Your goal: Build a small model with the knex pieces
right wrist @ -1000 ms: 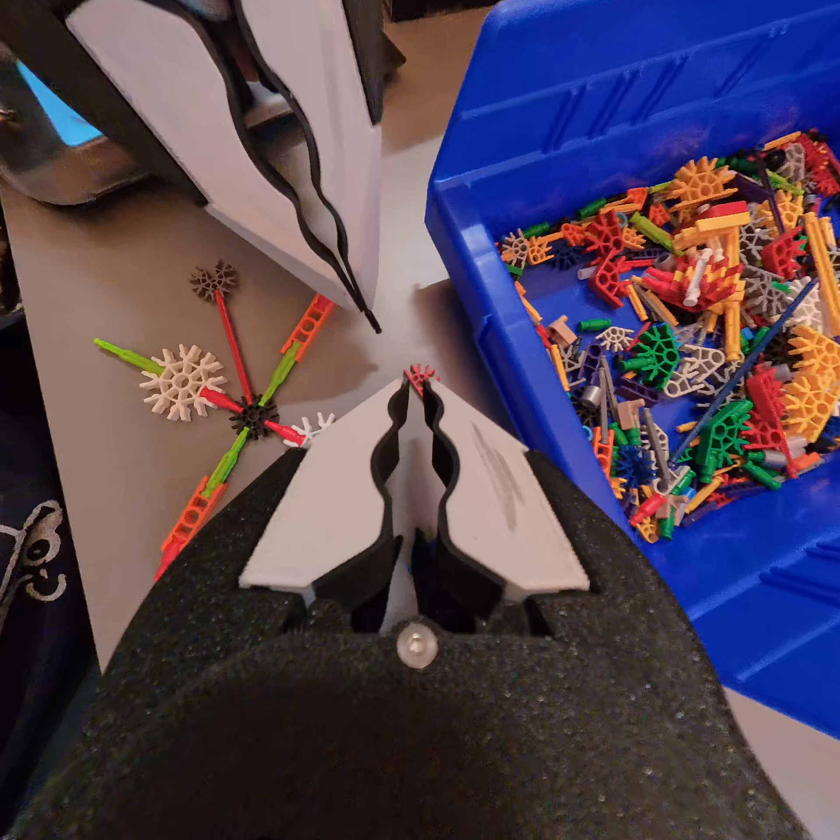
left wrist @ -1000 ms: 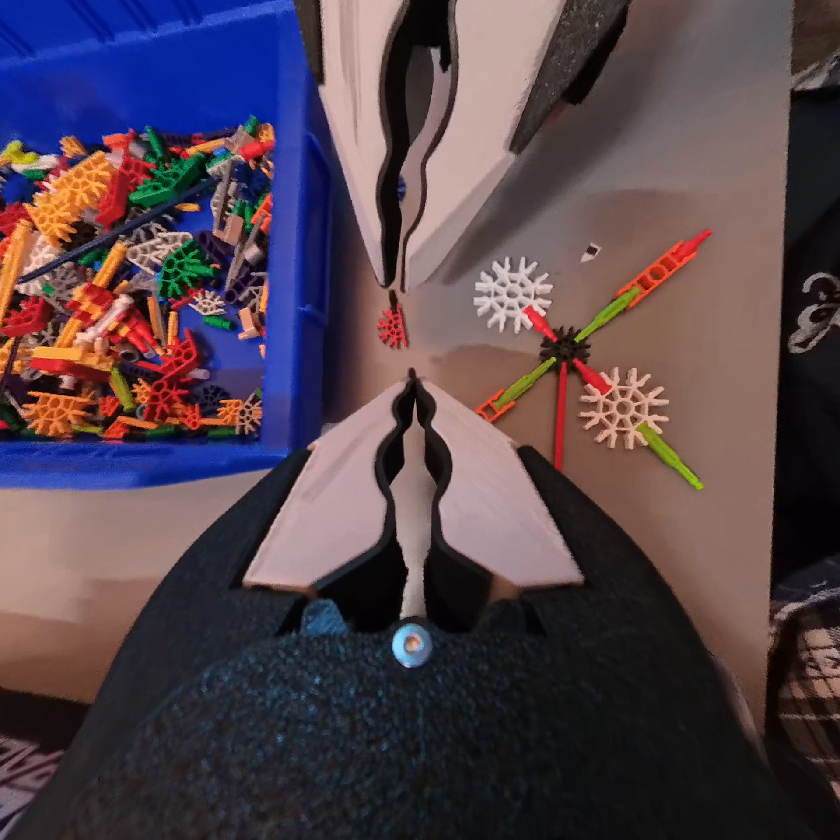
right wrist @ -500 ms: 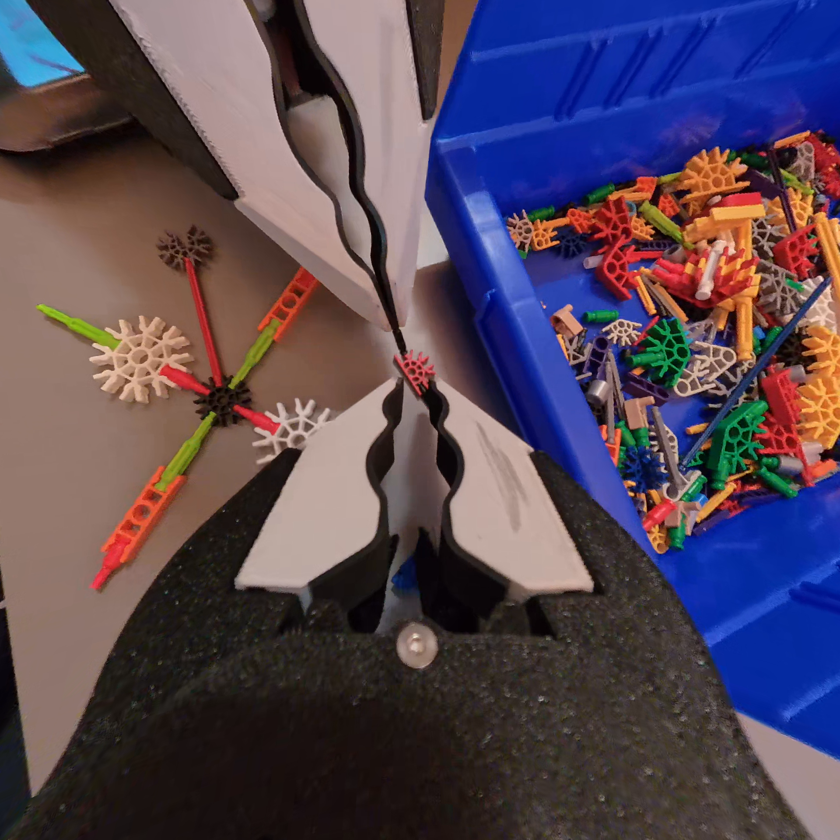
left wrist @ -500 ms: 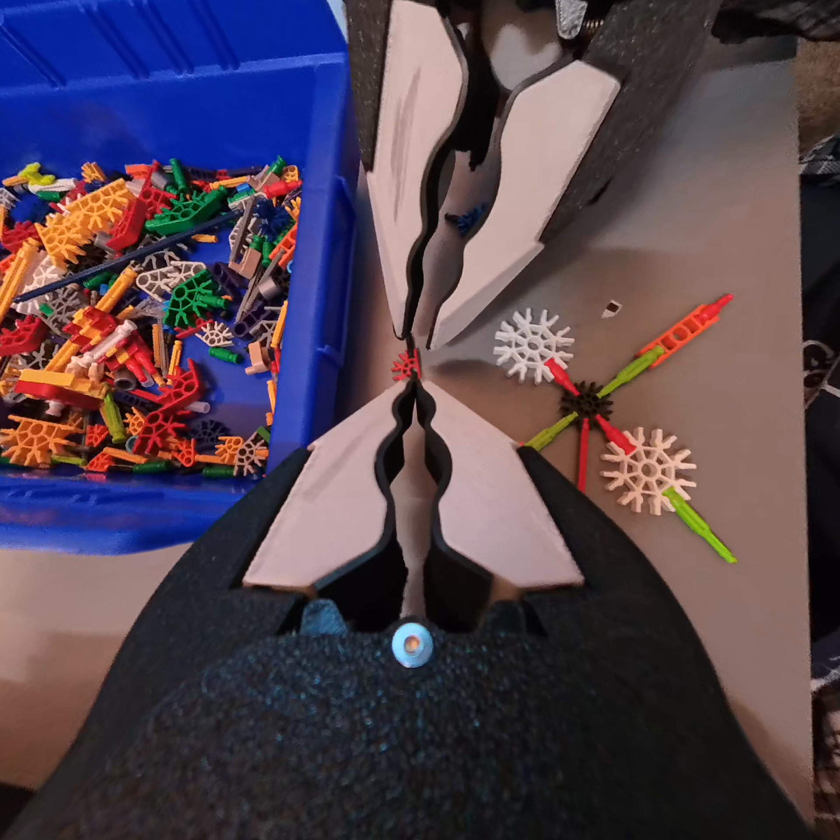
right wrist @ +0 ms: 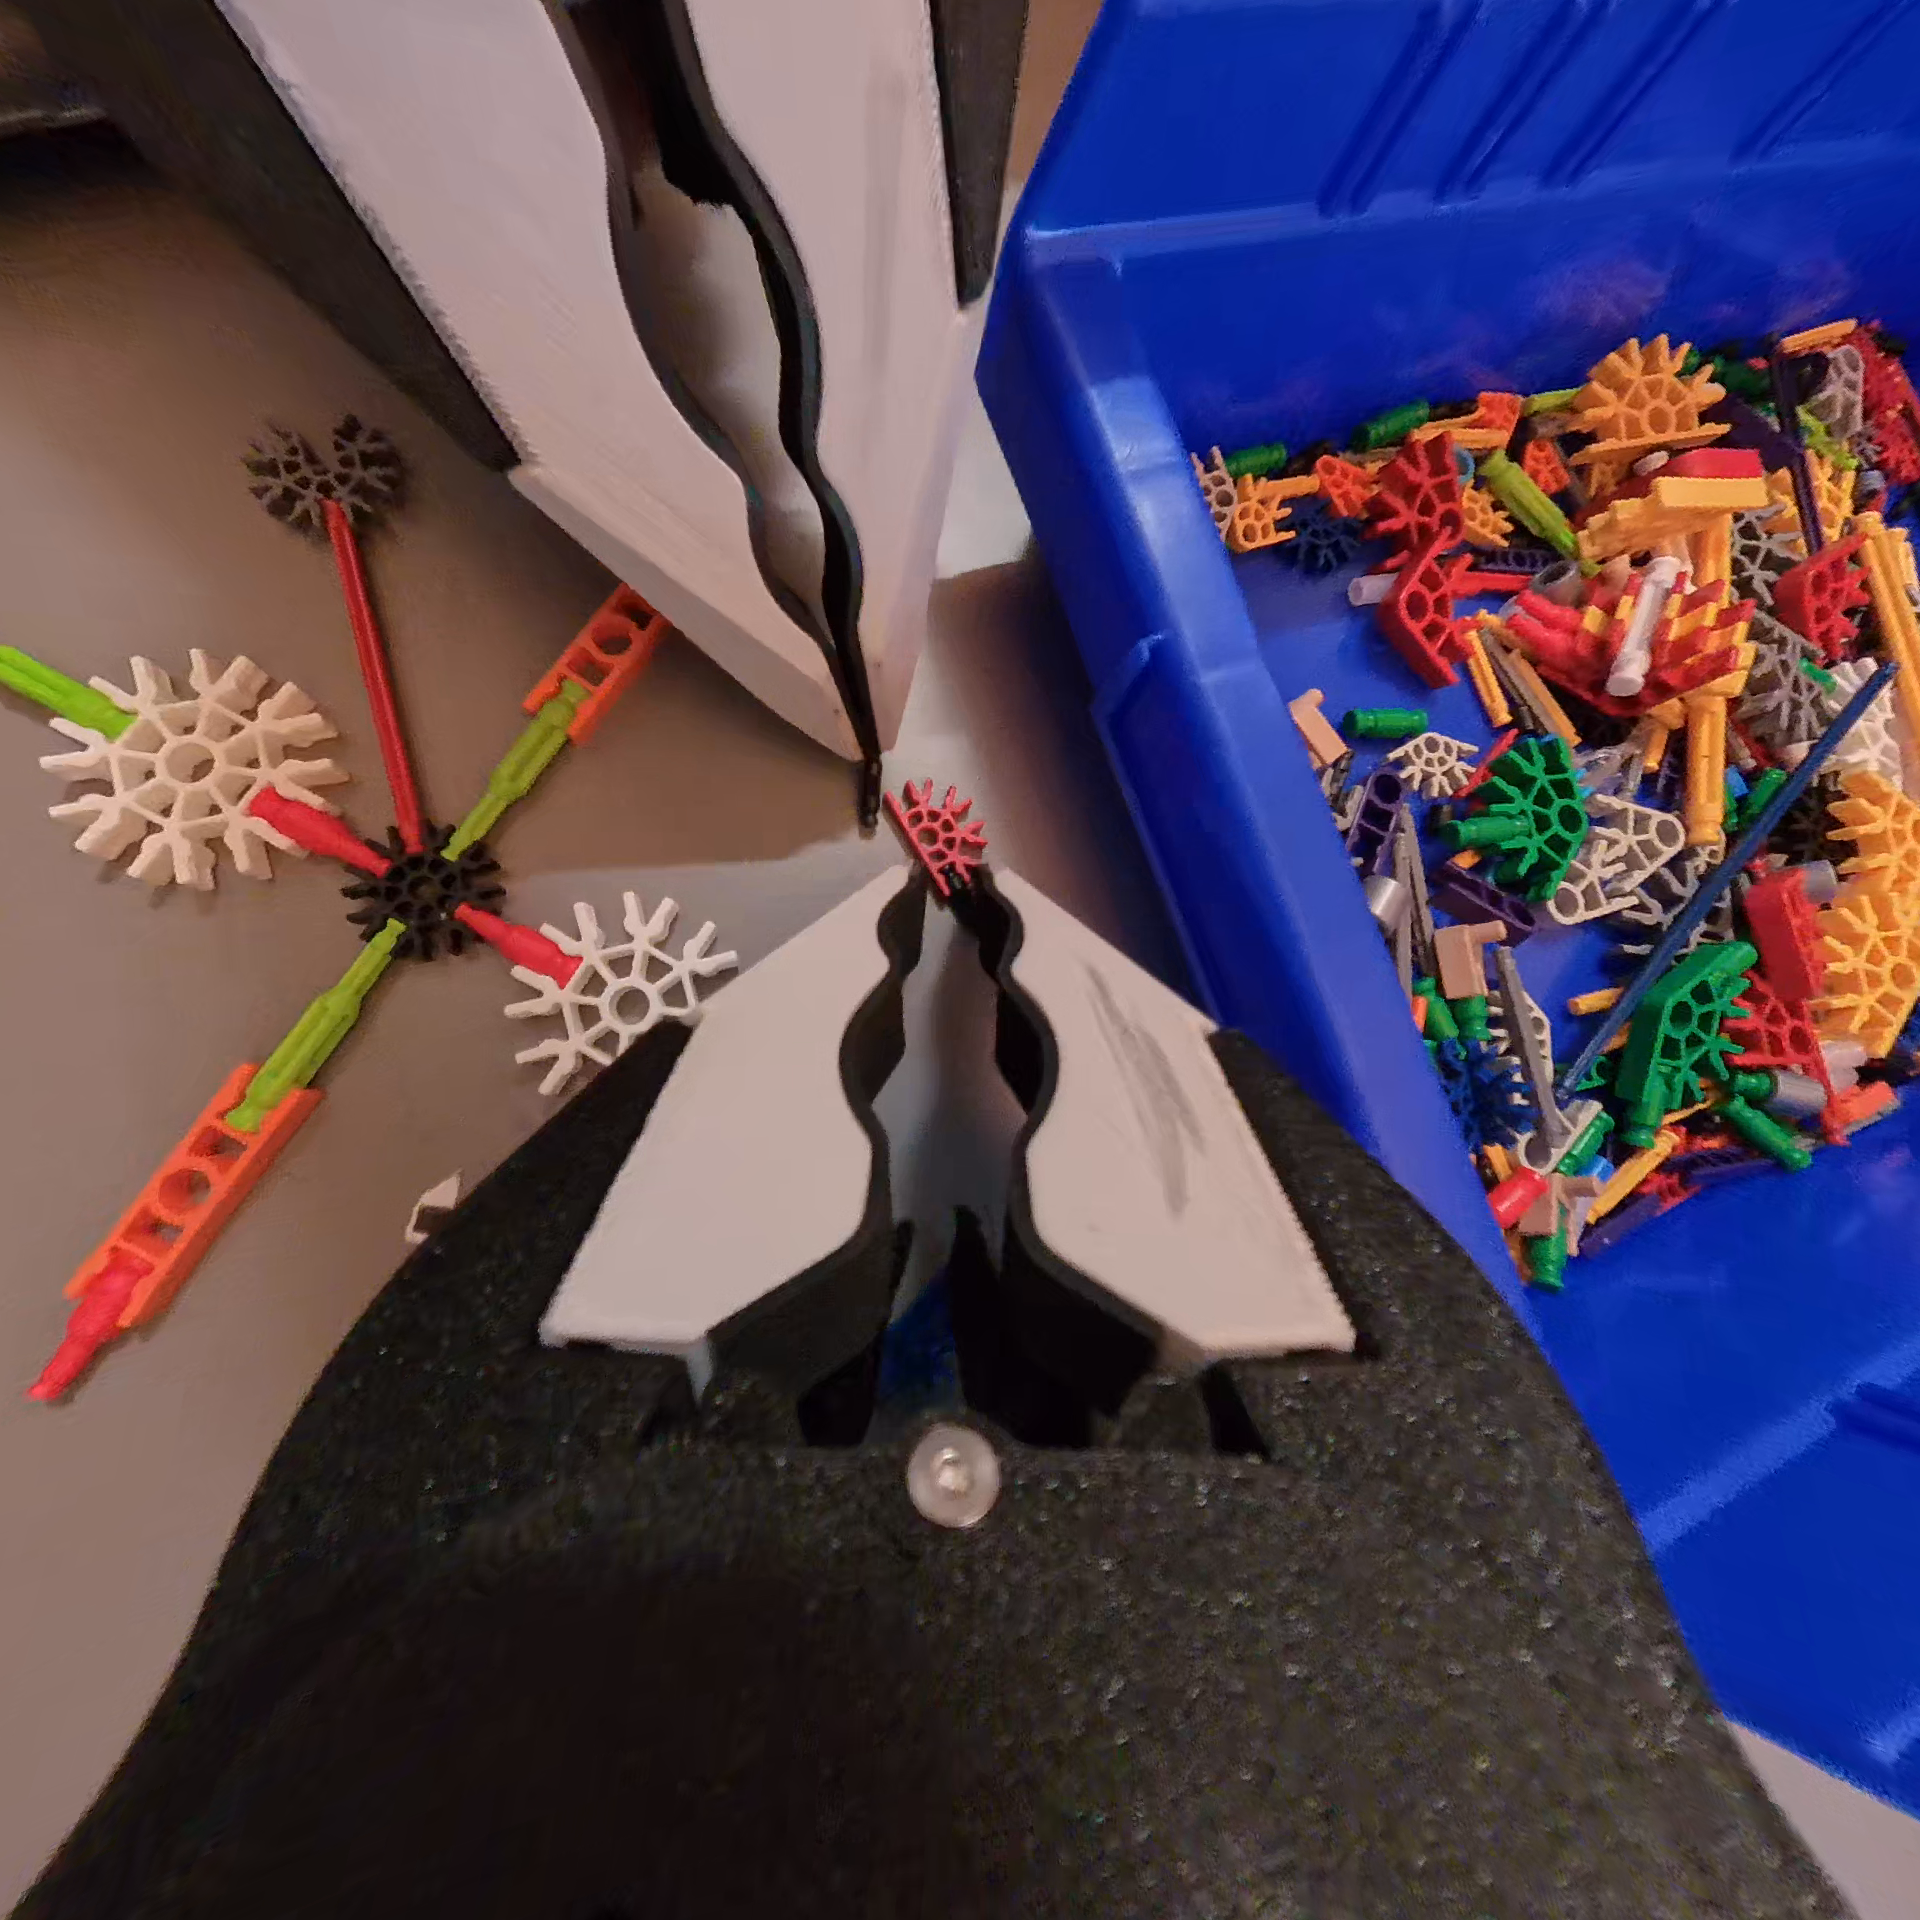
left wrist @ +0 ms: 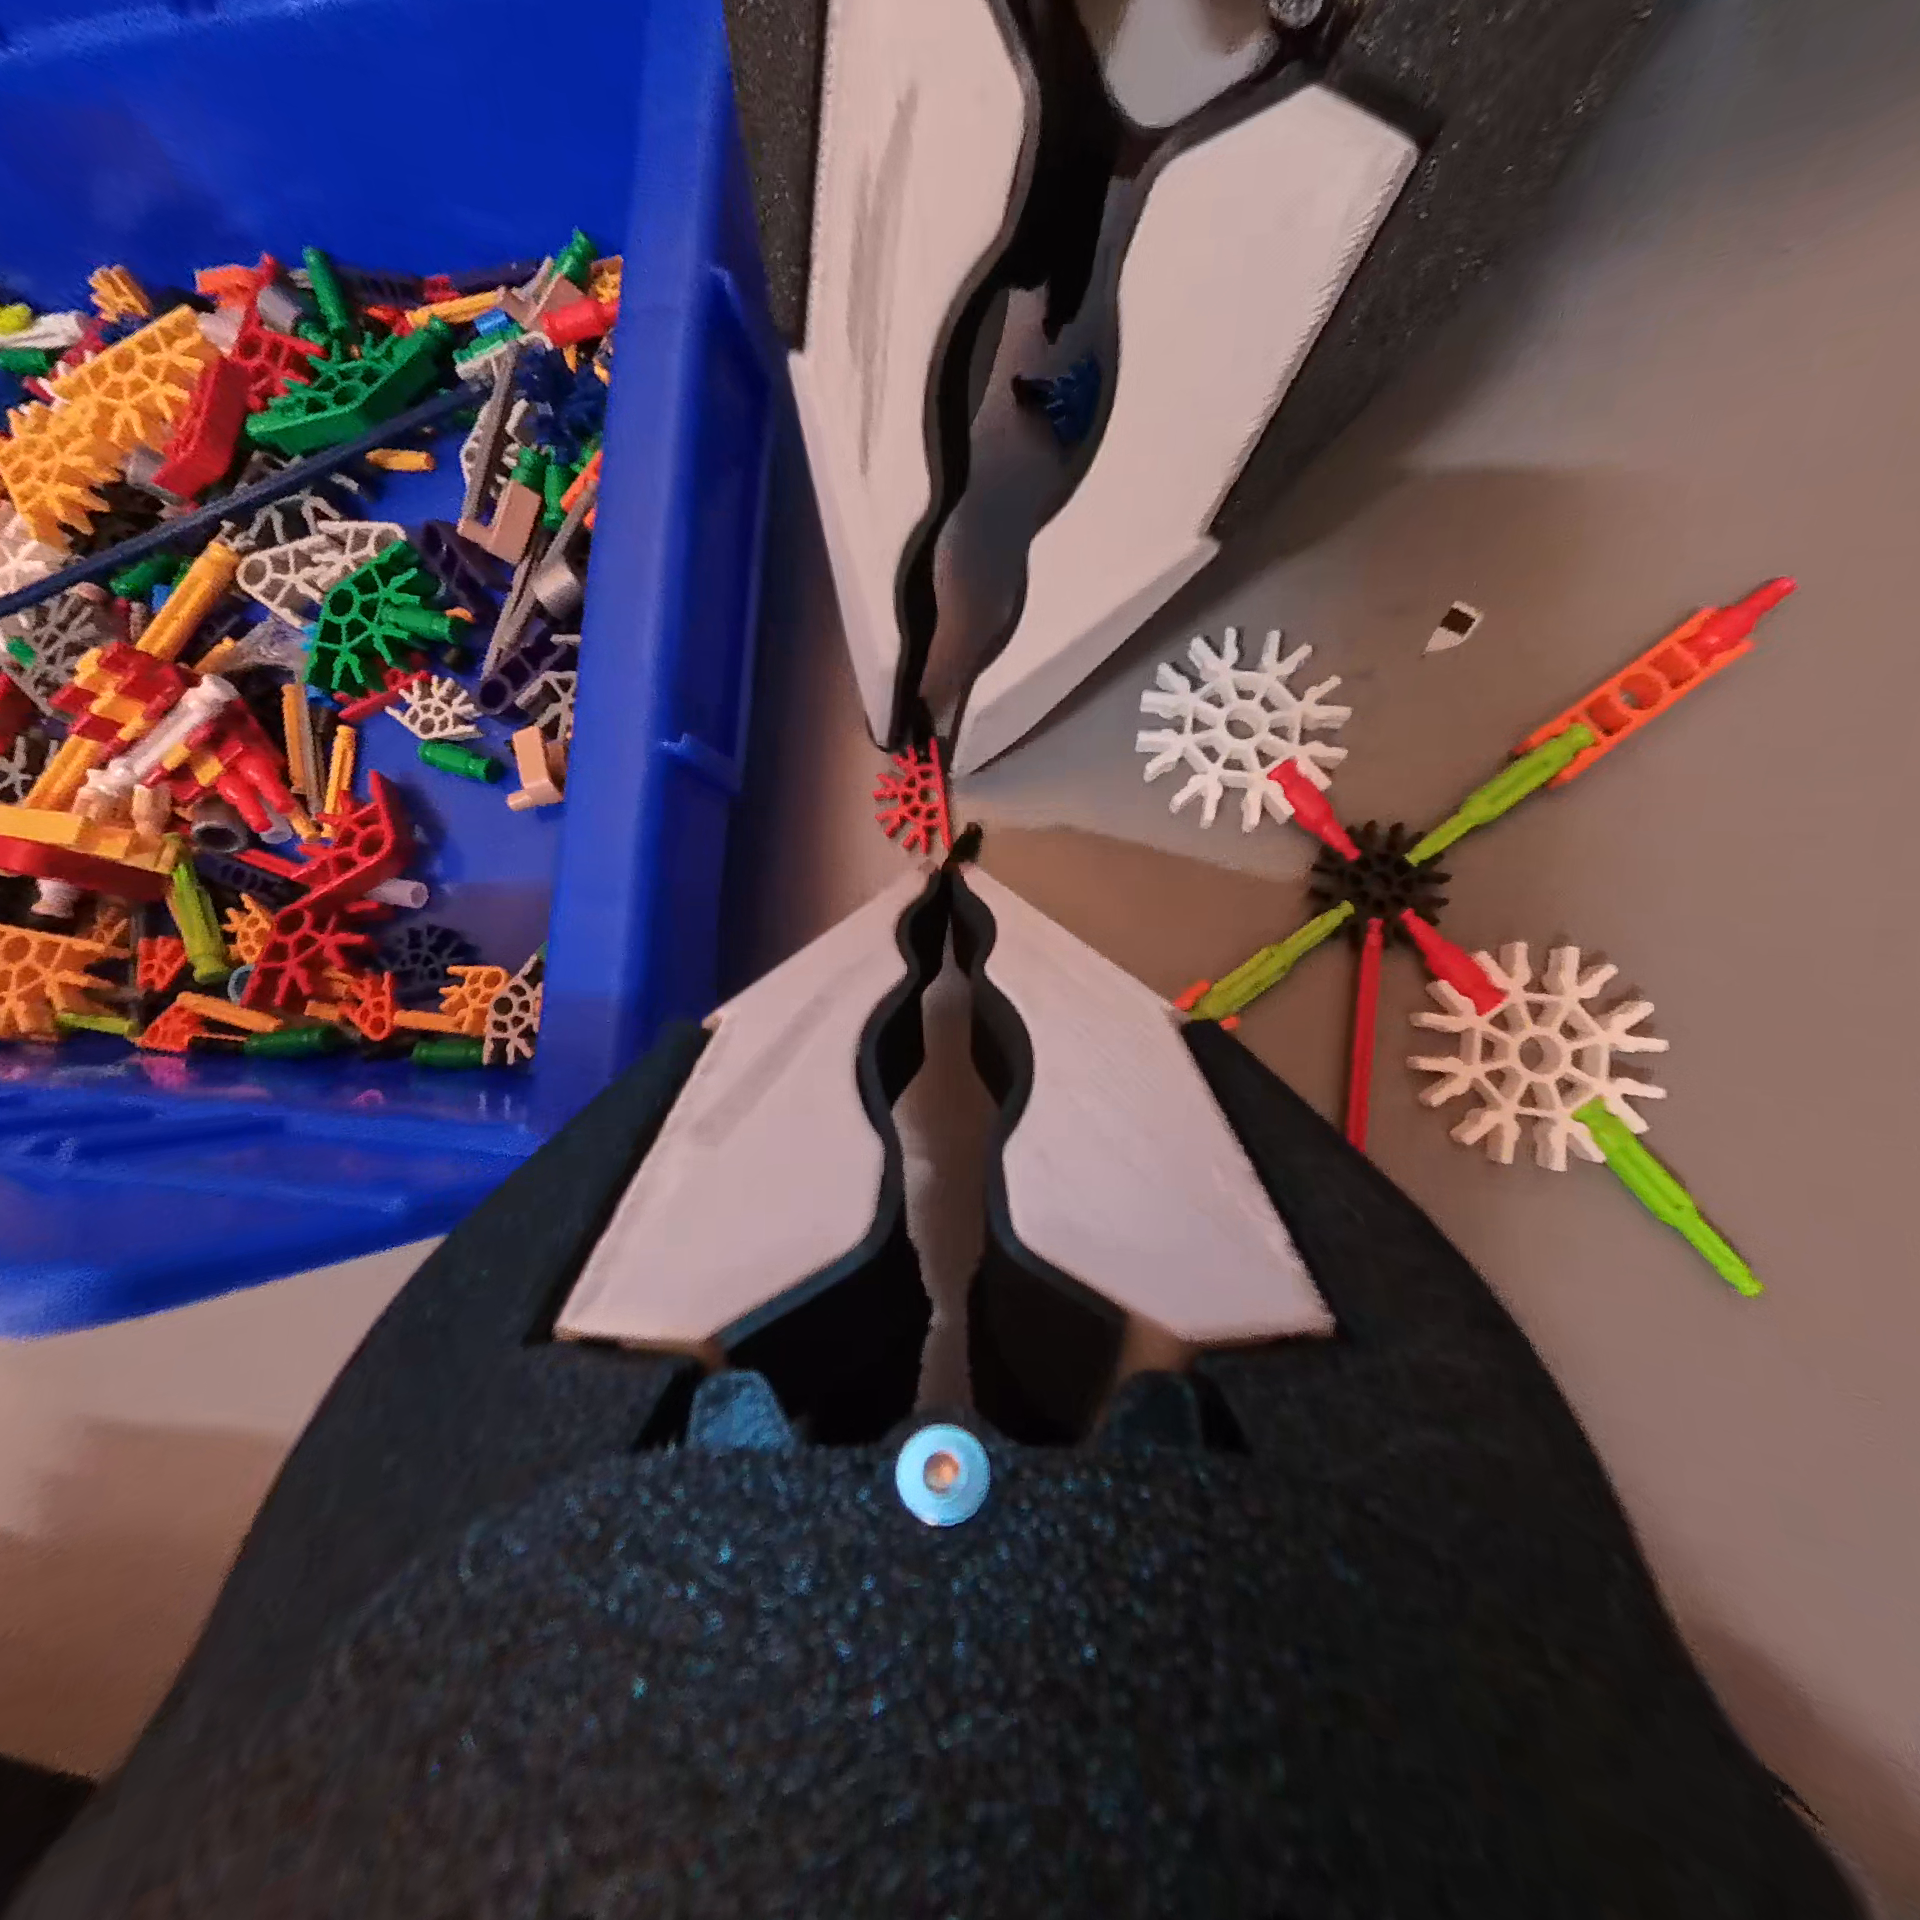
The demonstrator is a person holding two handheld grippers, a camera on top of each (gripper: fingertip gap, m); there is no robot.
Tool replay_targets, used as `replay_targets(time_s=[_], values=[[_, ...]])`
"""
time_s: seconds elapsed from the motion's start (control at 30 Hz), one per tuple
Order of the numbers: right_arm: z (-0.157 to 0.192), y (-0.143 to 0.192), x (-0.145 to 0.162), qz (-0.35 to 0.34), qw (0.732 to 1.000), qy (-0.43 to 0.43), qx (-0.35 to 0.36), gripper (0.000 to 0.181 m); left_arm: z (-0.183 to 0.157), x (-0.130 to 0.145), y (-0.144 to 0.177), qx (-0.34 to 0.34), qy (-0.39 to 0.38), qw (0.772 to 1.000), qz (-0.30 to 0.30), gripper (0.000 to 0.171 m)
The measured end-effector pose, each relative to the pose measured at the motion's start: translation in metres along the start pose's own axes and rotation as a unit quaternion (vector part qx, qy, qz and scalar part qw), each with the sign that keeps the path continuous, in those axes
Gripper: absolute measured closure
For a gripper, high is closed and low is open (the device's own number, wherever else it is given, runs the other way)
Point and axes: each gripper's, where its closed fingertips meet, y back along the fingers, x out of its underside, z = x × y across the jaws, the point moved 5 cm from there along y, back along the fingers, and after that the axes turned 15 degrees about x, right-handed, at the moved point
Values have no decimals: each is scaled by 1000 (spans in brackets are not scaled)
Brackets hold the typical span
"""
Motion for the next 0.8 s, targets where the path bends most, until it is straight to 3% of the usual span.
replay_targets(time_s=[0.17,0.37,0.5,0.63,0.8], values=[[1,1,1,0,1000,-3,-6,174,-4,5,1,10,-6,999,42,164],[0,1,1,-5,1000,-7,-9,174,0,1,4,1,-13,999,36,158],[0,1,2,-8,1000,-8,-11,174,0,2,-1,9,-17,999,50,159],[0,1,2,-11,1000,-8,-12,175,0,2,-2,-2,-18,998,53,171],[0,1,2,-13,1000,-6,-13,175,-2,5,-2,-5,-8,998,54,171]])
